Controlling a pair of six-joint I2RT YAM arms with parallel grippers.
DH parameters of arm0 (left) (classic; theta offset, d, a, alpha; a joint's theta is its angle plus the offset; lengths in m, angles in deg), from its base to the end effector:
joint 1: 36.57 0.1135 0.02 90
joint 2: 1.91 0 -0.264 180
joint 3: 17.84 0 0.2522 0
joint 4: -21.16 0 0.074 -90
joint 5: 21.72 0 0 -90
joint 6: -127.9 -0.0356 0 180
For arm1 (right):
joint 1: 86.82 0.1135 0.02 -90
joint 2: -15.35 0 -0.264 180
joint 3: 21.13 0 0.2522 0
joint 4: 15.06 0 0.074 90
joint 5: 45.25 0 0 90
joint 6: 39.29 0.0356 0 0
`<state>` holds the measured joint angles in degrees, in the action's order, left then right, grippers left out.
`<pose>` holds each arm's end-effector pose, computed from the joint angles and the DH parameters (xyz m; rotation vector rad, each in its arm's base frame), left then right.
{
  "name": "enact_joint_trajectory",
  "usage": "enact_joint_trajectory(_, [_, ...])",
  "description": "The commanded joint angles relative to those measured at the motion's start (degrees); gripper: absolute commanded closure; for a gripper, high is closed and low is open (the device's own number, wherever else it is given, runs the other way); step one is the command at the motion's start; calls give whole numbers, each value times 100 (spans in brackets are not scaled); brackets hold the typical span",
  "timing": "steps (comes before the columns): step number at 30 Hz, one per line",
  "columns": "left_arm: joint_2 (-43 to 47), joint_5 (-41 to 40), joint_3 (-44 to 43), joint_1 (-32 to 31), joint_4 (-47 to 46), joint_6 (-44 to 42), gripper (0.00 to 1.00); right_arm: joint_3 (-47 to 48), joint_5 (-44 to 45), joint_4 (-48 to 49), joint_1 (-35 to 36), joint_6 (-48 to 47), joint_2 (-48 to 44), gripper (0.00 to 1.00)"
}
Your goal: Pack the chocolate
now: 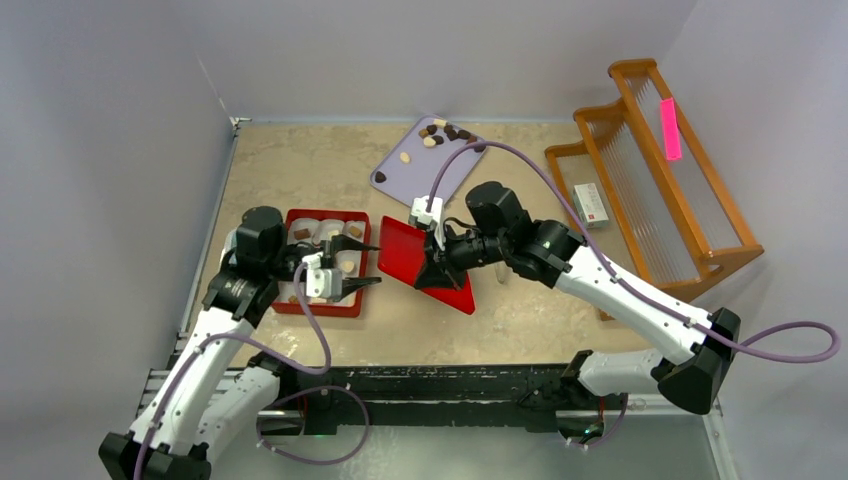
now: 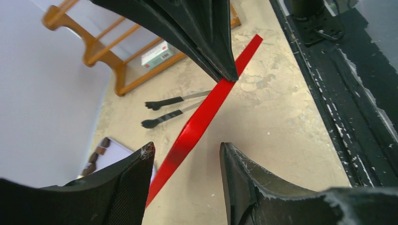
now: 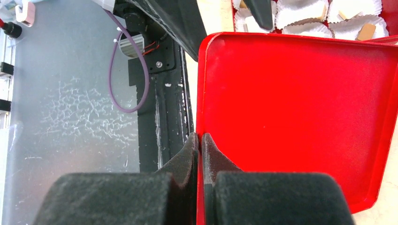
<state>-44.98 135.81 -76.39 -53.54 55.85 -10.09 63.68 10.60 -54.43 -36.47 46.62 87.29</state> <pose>0.1367 -0.0761 0.3323 1.4823 0.9302 -0.7180 0.1611 0.2257 0.3745 -1.3099 1.6776 1.0989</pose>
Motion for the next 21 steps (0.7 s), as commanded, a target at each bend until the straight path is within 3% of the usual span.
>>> enact_joint_trajectory(1, [-350, 638, -146, -34, 66, -695, 50, 305, -223, 217, 17, -12, -21, 100])
enact_joint_trajectory(9, [-434, 657, -207, -34, 264, -886, 55, 379, -553, 252, 11, -177, 113, 100])
enact_joint_trajectory(14, [-438, 650, -225, -34, 247, -771, 73, 572, -600, 95, 19, -181, 336, 100])
enact_joint_trajectory(17, [-401, 484, -189, -34, -159, -151, 78, 597, -429, 210, 19, -210, 313, 99])
enact_joint_trajectory(21, [-369, 243, -123, -34, -910, 1033, 90, 756, 672, 651, -9, 117, 173, 83])
